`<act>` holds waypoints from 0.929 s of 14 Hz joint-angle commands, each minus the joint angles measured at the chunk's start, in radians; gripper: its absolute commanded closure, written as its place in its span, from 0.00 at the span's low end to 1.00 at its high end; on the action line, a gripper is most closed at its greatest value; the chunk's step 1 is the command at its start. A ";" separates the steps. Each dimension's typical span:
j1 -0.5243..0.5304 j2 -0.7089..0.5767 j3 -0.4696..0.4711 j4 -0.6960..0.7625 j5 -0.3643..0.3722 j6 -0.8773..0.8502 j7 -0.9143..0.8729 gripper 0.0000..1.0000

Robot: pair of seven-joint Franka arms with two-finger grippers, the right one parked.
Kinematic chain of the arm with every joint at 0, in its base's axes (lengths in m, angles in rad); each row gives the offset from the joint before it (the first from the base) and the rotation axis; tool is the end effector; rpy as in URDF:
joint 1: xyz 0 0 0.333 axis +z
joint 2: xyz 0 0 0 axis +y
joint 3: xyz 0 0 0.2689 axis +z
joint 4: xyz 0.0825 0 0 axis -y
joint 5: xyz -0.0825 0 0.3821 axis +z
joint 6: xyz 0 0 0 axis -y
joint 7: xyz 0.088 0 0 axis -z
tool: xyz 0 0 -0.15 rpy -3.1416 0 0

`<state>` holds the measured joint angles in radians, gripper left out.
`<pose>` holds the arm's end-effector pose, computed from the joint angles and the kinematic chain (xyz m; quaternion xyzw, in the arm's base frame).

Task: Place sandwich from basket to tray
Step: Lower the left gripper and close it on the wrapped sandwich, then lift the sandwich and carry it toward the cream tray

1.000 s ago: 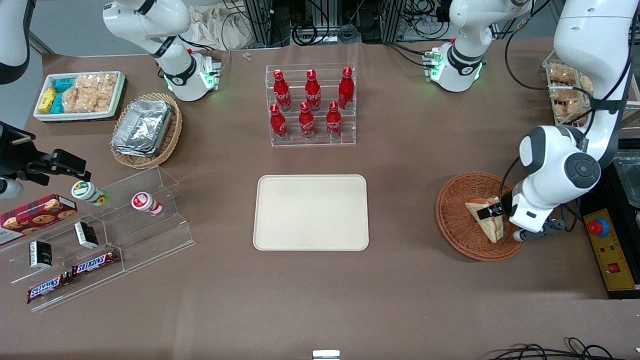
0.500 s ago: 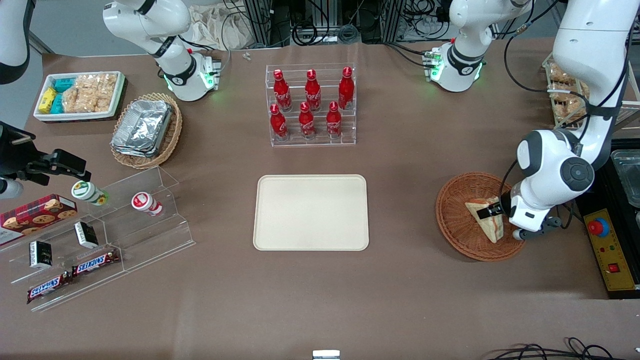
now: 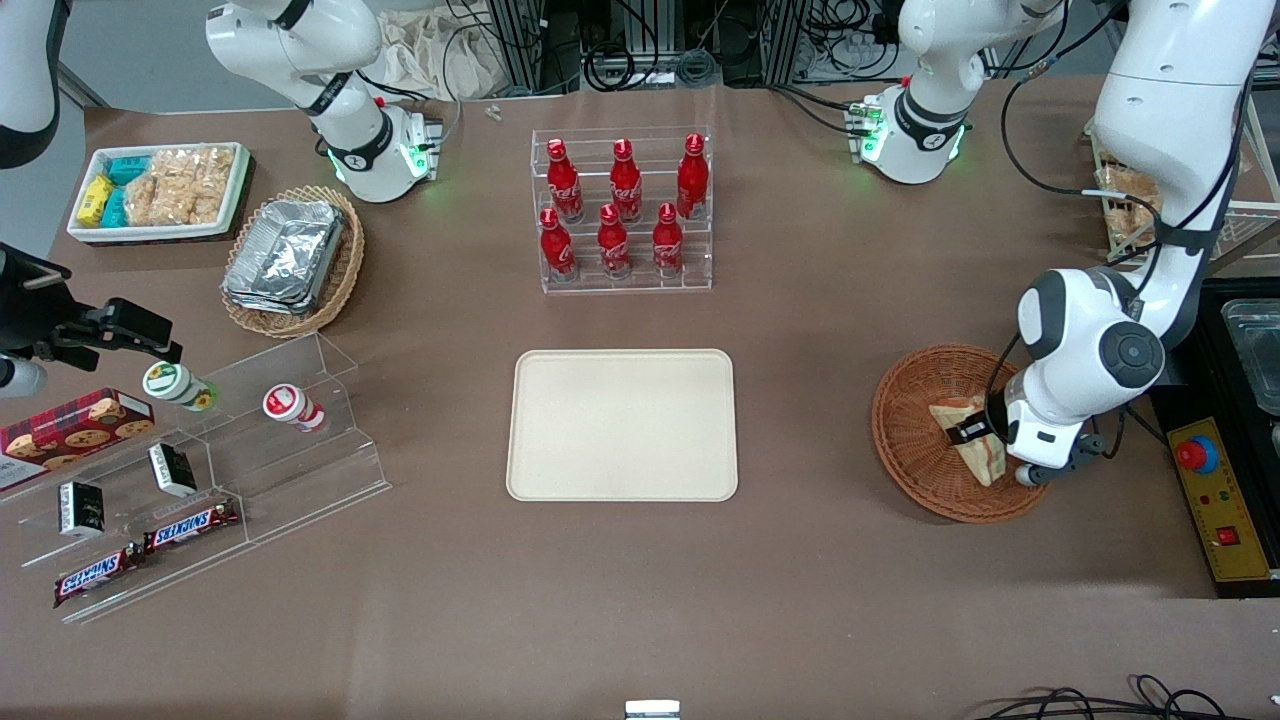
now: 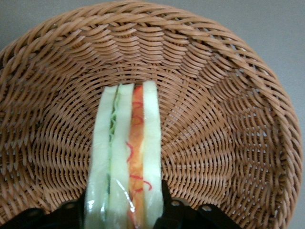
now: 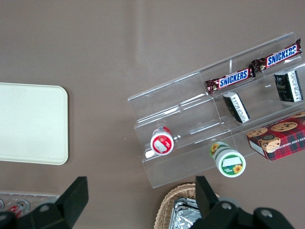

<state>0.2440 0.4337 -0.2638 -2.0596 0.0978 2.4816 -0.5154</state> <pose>0.5733 -0.0164 0.1451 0.9754 0.2191 -0.0035 0.0248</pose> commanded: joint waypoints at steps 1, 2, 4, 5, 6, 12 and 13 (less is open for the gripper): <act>-0.005 -0.039 -0.002 -0.007 0.025 -0.006 -0.037 1.00; -0.005 -0.062 -0.005 -0.004 0.026 -0.045 -0.037 1.00; -0.008 -0.122 -0.020 0.051 0.023 -0.198 -0.041 1.00; -0.014 -0.148 -0.035 0.108 0.023 -0.307 -0.043 1.00; -0.017 -0.161 -0.051 0.175 0.022 -0.428 -0.046 1.00; -0.018 -0.162 -0.251 0.556 -0.001 -0.934 -0.051 1.00; -0.018 -0.162 -0.293 0.559 -0.003 -0.934 -0.051 1.00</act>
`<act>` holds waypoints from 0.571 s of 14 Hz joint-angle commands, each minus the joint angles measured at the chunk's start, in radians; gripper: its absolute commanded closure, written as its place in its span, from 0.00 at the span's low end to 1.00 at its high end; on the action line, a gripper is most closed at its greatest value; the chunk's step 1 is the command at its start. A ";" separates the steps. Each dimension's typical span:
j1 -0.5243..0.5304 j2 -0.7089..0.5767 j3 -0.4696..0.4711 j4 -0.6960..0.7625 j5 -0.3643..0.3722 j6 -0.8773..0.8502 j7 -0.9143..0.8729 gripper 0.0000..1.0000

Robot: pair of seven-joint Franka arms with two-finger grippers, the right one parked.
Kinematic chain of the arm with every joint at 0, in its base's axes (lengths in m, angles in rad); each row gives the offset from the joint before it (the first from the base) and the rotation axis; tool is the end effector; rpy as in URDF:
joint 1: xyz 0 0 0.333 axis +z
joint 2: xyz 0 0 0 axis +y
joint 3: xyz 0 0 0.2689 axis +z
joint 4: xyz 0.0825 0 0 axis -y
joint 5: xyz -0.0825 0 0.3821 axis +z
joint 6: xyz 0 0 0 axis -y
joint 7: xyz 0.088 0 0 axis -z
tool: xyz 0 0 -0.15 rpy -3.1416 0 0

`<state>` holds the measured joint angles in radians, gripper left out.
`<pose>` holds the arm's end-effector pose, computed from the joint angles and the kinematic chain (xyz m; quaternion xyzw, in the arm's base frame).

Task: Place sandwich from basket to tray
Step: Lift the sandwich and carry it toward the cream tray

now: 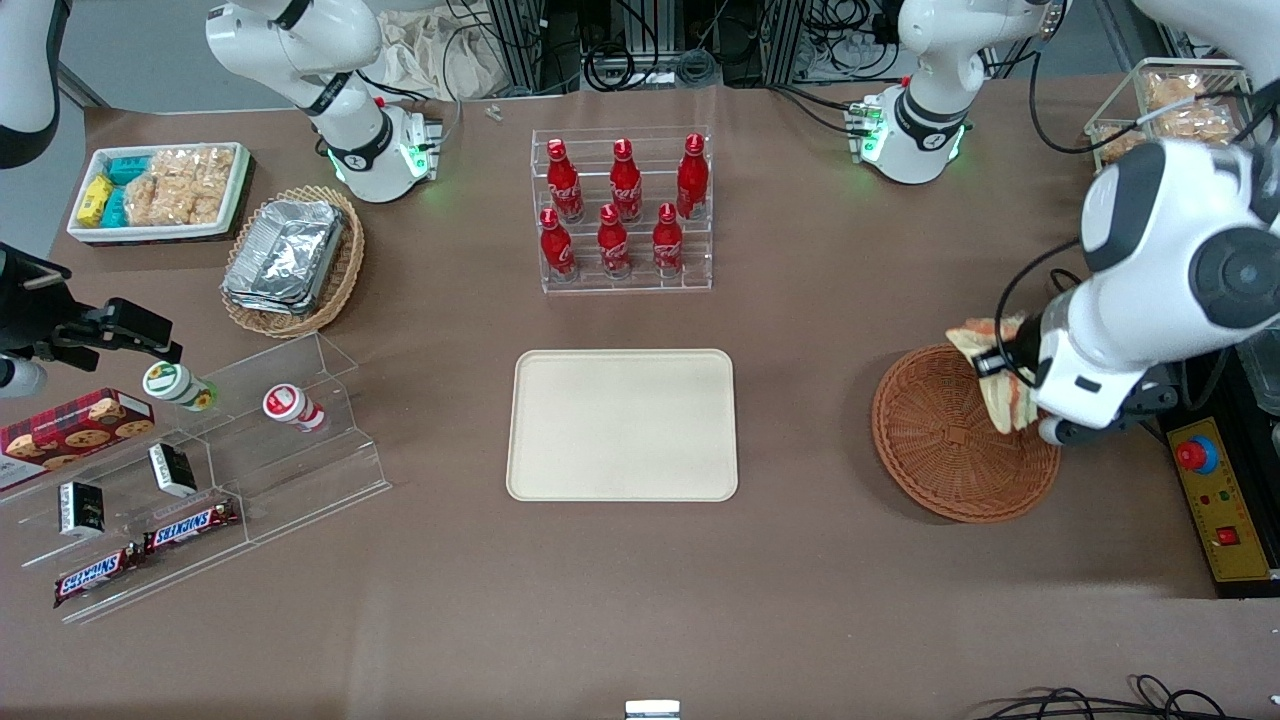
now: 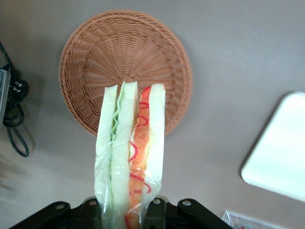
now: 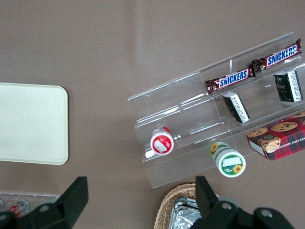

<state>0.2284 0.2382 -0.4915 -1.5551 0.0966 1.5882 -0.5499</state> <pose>0.5756 -0.1227 0.4208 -0.9864 -0.1382 0.0842 0.0275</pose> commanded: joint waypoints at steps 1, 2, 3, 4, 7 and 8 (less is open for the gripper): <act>-0.003 0.033 -0.106 0.055 -0.012 -0.040 -0.030 1.00; -0.003 0.036 -0.143 0.055 -0.026 -0.031 -0.060 1.00; -0.007 0.049 -0.180 0.056 -0.029 -0.027 -0.082 1.00; -0.021 0.058 -0.211 0.055 -0.029 -0.018 -0.091 1.00; -0.130 0.110 -0.214 0.046 -0.028 0.091 -0.125 1.00; -0.156 0.140 -0.216 0.046 -0.023 0.122 -0.172 1.00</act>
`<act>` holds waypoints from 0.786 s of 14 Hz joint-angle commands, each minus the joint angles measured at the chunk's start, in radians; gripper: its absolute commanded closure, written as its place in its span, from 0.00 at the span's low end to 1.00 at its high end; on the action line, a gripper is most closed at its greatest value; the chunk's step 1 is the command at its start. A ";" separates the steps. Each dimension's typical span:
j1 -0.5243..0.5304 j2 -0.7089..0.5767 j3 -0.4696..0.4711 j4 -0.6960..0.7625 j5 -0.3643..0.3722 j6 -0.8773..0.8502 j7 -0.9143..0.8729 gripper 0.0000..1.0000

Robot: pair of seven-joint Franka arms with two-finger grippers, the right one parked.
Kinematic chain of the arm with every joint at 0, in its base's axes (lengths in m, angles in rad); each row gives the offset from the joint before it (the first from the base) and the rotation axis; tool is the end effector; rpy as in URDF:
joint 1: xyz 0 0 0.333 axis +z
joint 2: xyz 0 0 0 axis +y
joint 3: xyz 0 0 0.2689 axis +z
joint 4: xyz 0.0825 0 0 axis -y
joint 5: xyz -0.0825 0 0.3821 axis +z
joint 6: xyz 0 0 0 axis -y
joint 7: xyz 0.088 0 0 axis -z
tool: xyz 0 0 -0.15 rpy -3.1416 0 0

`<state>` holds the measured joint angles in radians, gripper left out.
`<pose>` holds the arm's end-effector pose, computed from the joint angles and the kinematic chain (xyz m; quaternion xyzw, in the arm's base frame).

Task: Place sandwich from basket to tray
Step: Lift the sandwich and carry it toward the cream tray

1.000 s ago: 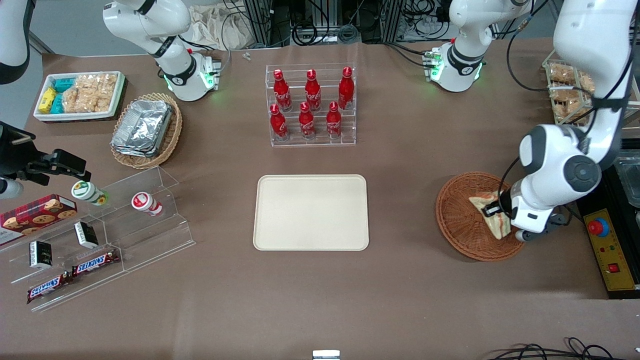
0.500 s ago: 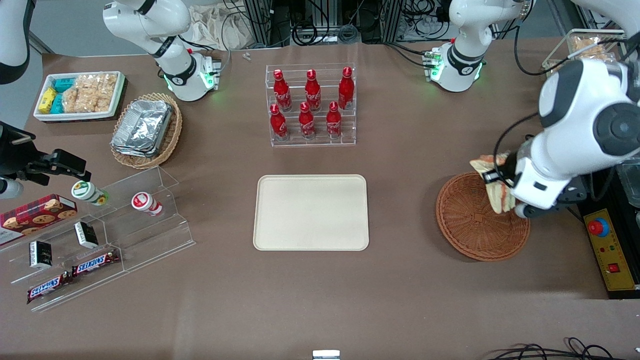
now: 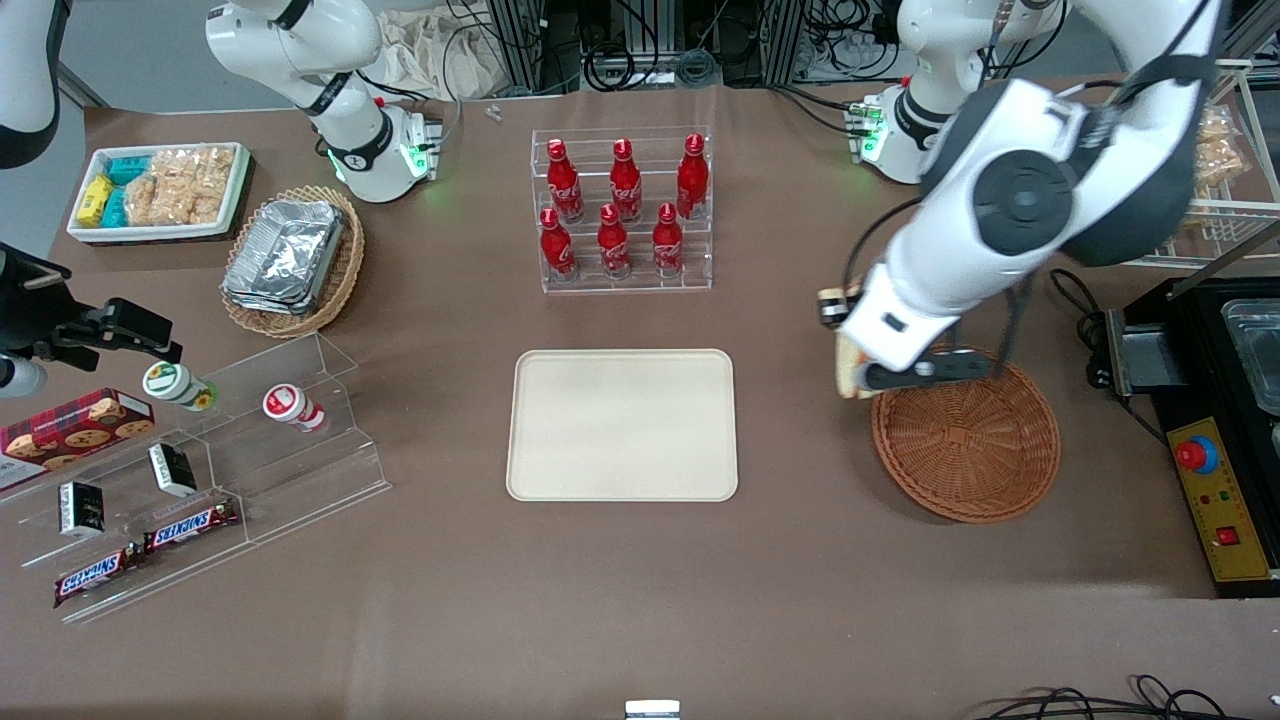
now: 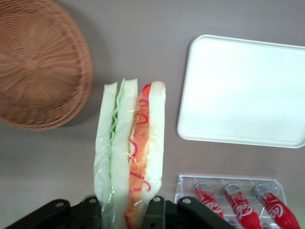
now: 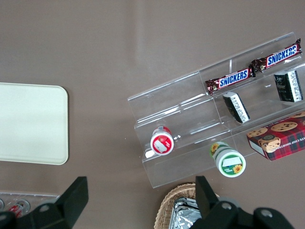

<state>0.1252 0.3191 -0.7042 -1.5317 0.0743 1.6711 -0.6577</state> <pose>0.5316 -0.2964 0.4135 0.9956 0.0407 -0.0805 0.0237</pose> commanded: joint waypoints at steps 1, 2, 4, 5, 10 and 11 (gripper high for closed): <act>-0.082 0.086 -0.003 0.022 0.001 0.085 -0.094 1.00; -0.117 0.109 -0.001 0.021 0.005 0.132 -0.114 1.00; -0.171 0.150 0.005 0.013 0.037 0.206 -0.213 1.00; -0.183 0.170 0.005 0.006 0.080 0.226 -0.253 1.00; -0.208 0.294 0.005 0.002 0.166 0.343 -0.261 1.00; -0.217 0.325 0.006 0.002 0.200 0.372 -0.261 1.00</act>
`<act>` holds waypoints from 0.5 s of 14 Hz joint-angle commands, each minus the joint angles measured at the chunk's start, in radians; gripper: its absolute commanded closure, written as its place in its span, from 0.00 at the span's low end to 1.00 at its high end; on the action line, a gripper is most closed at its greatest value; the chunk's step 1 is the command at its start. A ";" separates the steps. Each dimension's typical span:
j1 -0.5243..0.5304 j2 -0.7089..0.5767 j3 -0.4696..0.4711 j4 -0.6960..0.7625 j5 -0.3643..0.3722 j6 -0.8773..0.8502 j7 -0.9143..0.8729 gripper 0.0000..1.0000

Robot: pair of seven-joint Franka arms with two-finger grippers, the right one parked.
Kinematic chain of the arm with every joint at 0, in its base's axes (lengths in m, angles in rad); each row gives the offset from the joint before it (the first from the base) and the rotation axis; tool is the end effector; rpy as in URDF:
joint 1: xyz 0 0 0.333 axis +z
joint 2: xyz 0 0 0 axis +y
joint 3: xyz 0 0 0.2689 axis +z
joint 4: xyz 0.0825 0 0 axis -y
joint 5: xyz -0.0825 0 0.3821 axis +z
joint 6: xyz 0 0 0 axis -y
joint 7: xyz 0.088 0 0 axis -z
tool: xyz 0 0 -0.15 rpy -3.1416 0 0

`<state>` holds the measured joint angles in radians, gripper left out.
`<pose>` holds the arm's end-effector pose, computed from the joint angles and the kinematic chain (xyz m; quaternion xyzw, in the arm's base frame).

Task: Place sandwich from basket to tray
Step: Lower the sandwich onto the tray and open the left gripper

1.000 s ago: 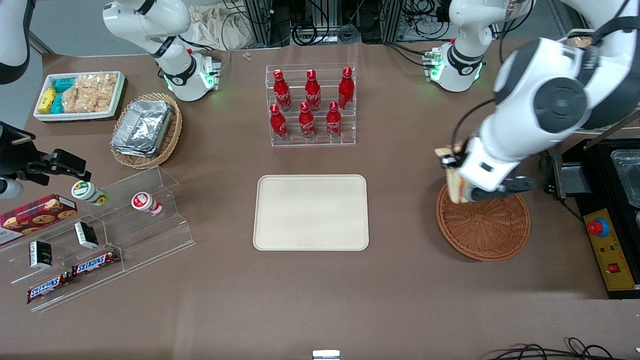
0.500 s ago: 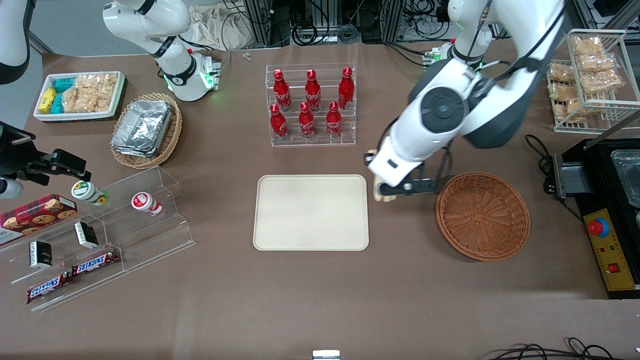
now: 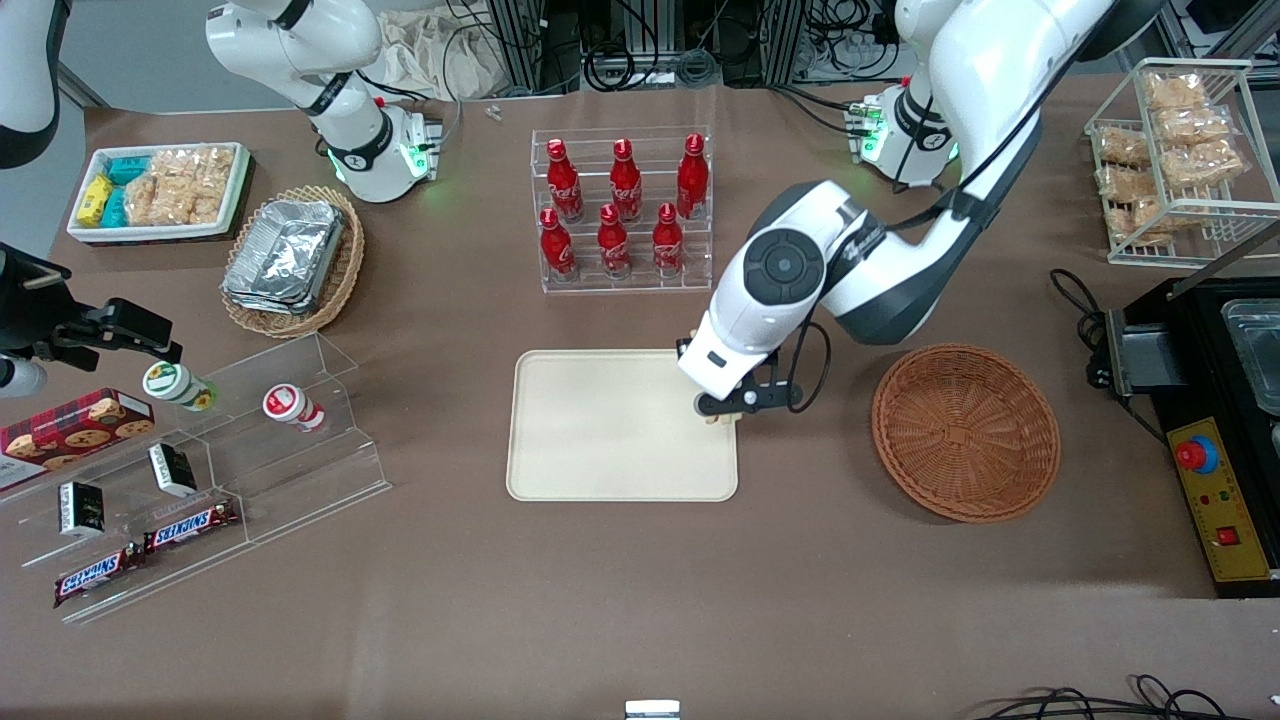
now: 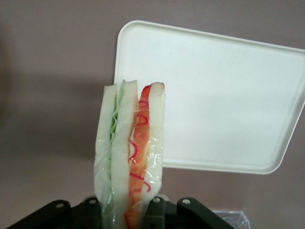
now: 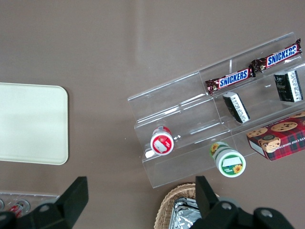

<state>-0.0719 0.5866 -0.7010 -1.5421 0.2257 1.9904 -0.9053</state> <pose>0.5181 -0.4121 0.2915 0.9949 0.0618 -0.0583 0.0544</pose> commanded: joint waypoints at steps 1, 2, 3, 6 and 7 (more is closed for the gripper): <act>-0.020 0.097 0.003 0.014 0.094 0.080 -0.008 1.00; -0.020 0.145 0.003 0.020 0.140 0.111 -0.009 1.00; -0.023 0.177 0.003 0.020 0.176 0.126 -0.015 1.00; -0.028 0.243 0.006 0.029 0.204 0.165 -0.007 1.00; -0.038 0.263 0.006 0.040 0.225 0.183 -0.010 1.00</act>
<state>-0.0842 0.8148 -0.6983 -1.5413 0.4119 2.1511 -0.9043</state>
